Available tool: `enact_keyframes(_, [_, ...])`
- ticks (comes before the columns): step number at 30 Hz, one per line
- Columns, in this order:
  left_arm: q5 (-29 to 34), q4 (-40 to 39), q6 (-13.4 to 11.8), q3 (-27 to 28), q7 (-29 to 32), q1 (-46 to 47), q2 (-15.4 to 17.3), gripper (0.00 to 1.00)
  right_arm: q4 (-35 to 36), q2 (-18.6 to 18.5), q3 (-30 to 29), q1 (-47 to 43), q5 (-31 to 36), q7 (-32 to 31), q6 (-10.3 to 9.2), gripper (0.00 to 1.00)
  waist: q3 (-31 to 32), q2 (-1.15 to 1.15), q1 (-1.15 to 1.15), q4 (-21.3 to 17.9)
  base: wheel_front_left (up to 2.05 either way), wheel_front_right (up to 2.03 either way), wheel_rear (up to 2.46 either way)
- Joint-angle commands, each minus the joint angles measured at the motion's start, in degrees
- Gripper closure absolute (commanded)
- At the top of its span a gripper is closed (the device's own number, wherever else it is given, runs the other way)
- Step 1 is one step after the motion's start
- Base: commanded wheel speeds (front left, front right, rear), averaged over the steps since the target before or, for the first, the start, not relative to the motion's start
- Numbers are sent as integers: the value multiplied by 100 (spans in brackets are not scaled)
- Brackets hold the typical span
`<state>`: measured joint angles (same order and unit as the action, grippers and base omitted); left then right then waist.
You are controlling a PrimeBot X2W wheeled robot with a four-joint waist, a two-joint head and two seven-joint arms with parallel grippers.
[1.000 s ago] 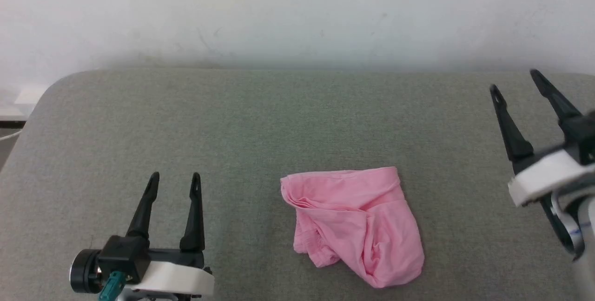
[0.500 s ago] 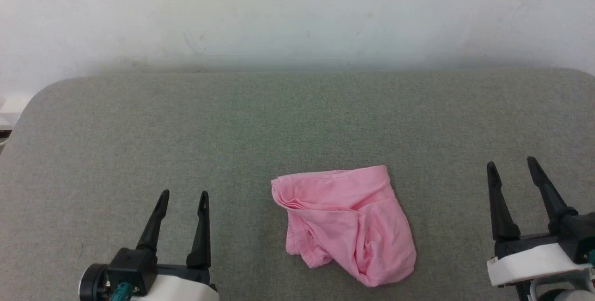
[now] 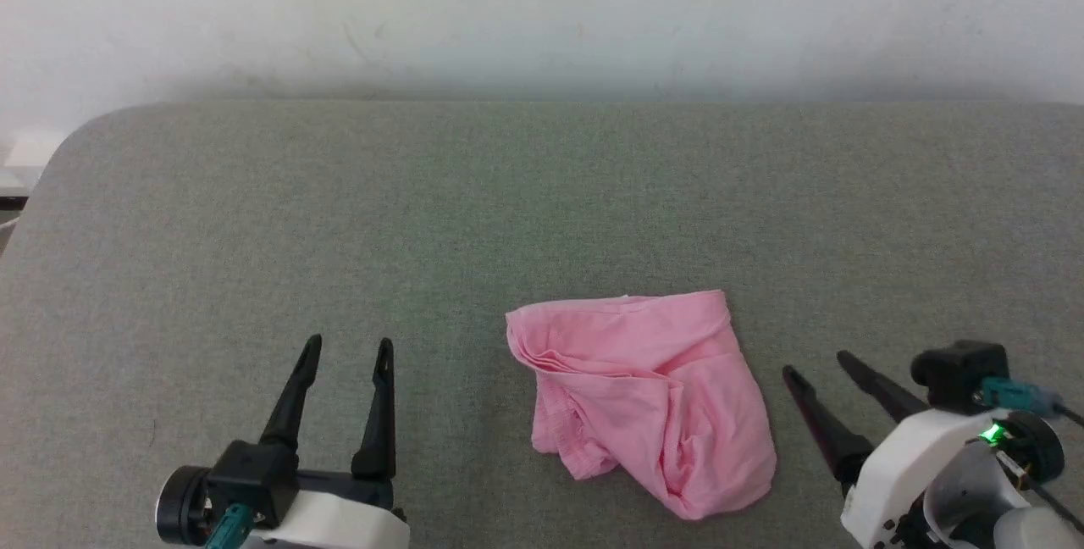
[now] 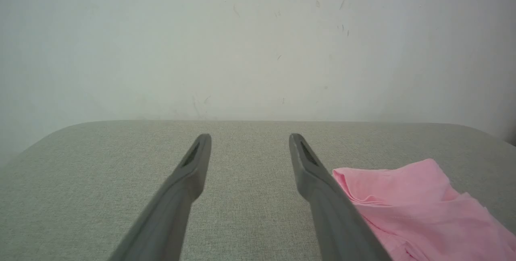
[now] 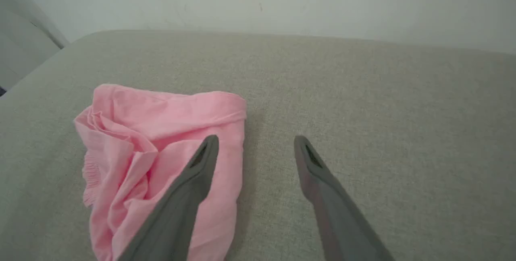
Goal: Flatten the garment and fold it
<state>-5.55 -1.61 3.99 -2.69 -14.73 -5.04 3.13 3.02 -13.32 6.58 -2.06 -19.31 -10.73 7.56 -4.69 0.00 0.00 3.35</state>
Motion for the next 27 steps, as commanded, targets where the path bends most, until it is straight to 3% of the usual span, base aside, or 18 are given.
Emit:
enact_keyframes(1, [1,20,34,-25,-27,124,-24,0,-42,-175,171,215,-486,-509,-8,0,-166,0,0,117,0,0,0])
enact_keyframes(5, [13,35,58,-73,-27,256,-24,0,-125,-472,405,622,-1666,-1728,-8,0,-375,0,0,285,0,0,0])
enact_keyframes(10, [0,63,73,-109,-27,403,-24,0,-581,-568,448,1057,-2125,-2619,-8,0,-579,0,0,533,0,0,0])
enact_keyframes(20, [-20,152,64,-159,-27,524,-24,0,-1725,-360,1088,1522,-1946,-2610,-8,0,-665,0,0,866,0,0,0])
enact_keyframes(21, [-21,159,65,-167,-27,527,-24,0,-1832,-335,1182,1542,-1947,-2569,-8,36,-658,0,0,884,0,0,0])
enact_keyframes(22, [-22,164,64,-171,-27,528,-24,0,-1921,-316,1267,1565,-1953,-2508,-8,88,-650,0,0,895,0,0,0])
enact_keyframes(23, [-23,170,62,-176,-27,527,-25,0,-1990,-309,1356,1590,-1961,-2434,-8,100,-639,0,0,904,0,0,0])
enact_keyframes(27, [-21,168,45,-185,-27,491,-25,0,-2130,-434,1675,1737,-1853,-1995,-8,100,-536,0,0,857,0,0,0])
